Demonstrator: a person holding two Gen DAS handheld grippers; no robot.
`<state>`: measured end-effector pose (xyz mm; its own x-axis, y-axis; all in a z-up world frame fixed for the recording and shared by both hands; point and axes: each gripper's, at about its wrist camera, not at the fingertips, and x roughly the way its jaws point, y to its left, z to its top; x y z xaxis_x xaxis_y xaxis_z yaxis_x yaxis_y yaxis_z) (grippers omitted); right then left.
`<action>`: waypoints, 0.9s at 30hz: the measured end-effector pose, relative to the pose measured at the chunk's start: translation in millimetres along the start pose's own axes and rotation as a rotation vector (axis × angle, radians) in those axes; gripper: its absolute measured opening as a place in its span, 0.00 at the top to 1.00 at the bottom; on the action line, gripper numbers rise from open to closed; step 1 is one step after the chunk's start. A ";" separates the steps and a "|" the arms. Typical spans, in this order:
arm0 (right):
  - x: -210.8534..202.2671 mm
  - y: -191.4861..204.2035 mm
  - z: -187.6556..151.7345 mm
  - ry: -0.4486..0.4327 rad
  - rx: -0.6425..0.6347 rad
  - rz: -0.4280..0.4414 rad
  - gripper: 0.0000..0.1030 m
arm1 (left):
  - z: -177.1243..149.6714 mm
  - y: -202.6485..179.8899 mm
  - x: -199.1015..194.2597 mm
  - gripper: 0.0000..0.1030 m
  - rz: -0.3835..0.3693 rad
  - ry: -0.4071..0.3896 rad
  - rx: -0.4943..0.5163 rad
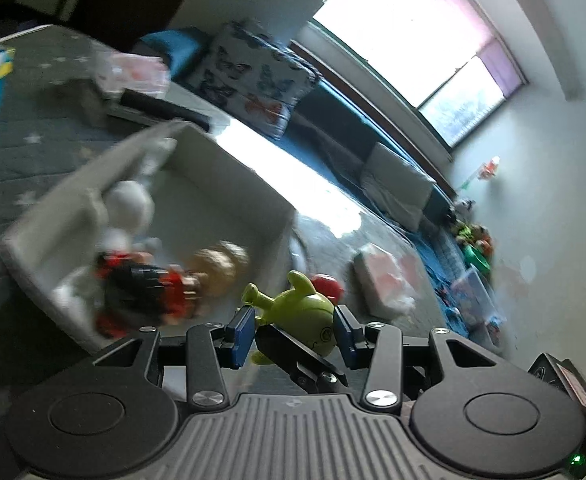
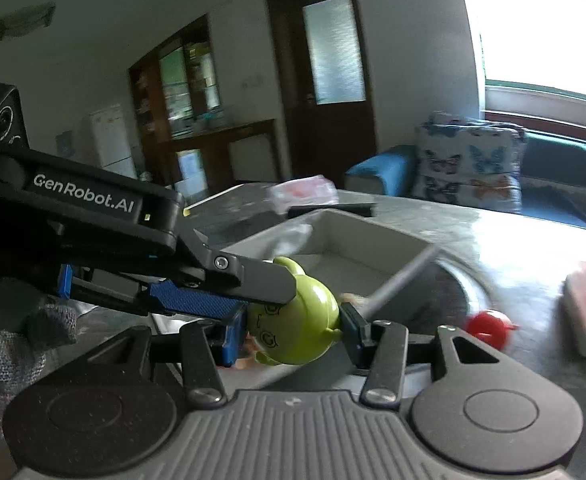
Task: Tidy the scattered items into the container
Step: 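Lift the green alien toy with both grippers and carry it into the box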
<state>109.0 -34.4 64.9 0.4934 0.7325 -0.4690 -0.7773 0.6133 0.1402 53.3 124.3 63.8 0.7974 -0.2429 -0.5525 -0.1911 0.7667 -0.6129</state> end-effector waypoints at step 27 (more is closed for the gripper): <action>80.2 36.6 -5.3 0.337 -0.223 0.085 0.52 | 16.7 38.5 38.6 0.57 0.158 0.238 0.031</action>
<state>118.0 45.2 27.8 0.2969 0.6175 -0.7283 -0.8935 0.4487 0.0162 86.3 154.4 28.3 0.6015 -0.2489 -0.7591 -0.2818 0.8231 -0.4931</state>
